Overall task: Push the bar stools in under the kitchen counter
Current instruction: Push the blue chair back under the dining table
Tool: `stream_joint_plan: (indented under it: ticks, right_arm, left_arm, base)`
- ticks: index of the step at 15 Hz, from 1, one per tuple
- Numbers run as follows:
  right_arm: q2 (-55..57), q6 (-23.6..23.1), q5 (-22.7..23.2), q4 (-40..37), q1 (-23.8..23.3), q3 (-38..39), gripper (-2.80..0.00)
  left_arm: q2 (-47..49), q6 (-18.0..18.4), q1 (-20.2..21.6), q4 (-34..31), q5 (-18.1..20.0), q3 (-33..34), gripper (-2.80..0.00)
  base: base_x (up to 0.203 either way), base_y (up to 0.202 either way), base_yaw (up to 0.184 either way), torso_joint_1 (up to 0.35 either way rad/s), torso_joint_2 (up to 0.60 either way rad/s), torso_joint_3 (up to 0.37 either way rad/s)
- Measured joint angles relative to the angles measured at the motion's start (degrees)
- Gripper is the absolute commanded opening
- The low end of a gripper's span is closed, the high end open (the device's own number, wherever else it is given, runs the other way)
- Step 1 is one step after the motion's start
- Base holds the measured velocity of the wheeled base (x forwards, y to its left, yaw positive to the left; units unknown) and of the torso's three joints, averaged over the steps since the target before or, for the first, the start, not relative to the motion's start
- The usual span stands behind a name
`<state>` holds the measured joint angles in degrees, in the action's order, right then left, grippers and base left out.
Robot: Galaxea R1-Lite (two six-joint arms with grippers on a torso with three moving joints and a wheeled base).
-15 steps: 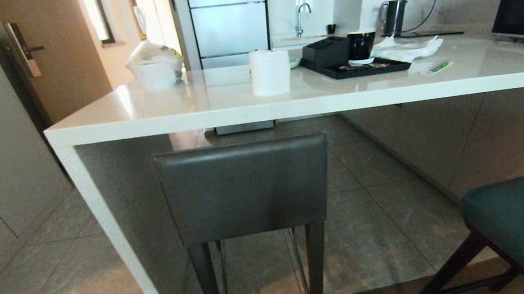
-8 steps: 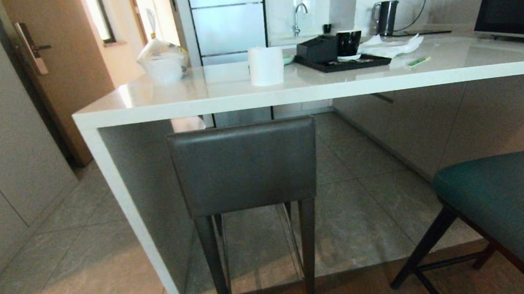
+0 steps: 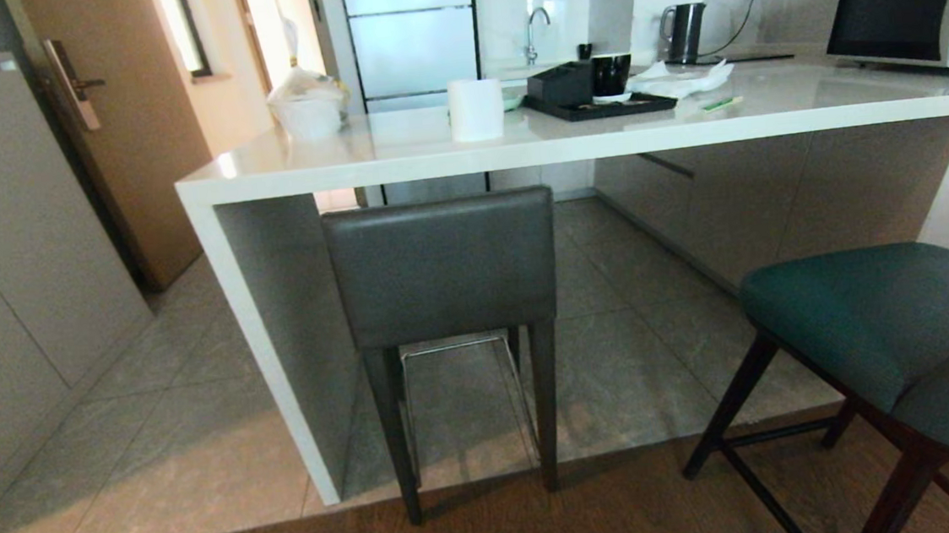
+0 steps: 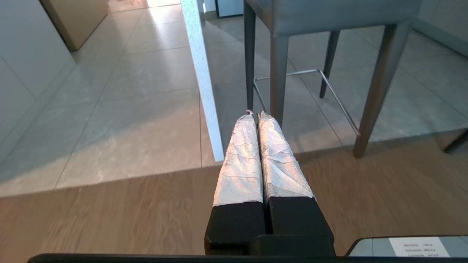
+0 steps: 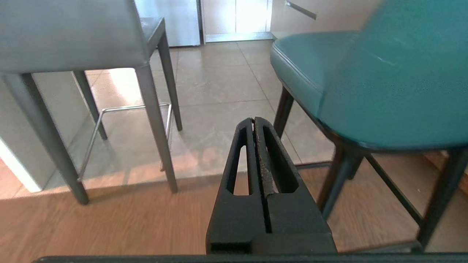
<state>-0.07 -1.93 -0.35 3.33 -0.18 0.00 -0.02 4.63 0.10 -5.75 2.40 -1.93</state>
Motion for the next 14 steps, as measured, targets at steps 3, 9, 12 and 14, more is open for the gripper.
stream_joint_plan:
  ticks: [3,9,12,14]
  right_arm:
    - [0.0,1.12,-0.17,-0.05,0.0,0.0,-2.8]
    - [0.0,3.16,-0.77,0.18,0.0,0.0,-2.8]
    - [0.0,3.16,-0.8,0.14,0.0,0.0,-2.8]
    - [0.0,3.13,-0.77,0.2,0.0,0.0,-2.8]
  left_arm:
    - [0.0,0.1,0.04,-0.02,-0.01,0.0,-2.8]
    - [0.0,0.33,0.06,0.0,0.03,0.0,-2.8]
    - [0.0,0.27,0.06,-0.09,0.02,0.0,-2.8]
    - [-0.01,0.49,0.01,-0.11,0.02,0.0,-2.8]
  base:
    - [-0.175,0.0,-0.003,0.001,0.0,0.005]
    - [0.0,0.0,0.0,0.0,0.0,0.0]
    - [0.0,0.0,0.0,0.0,0.0,0.0]
    - [0.002,-0.039,0.001,-0.001,0.0,0.001]
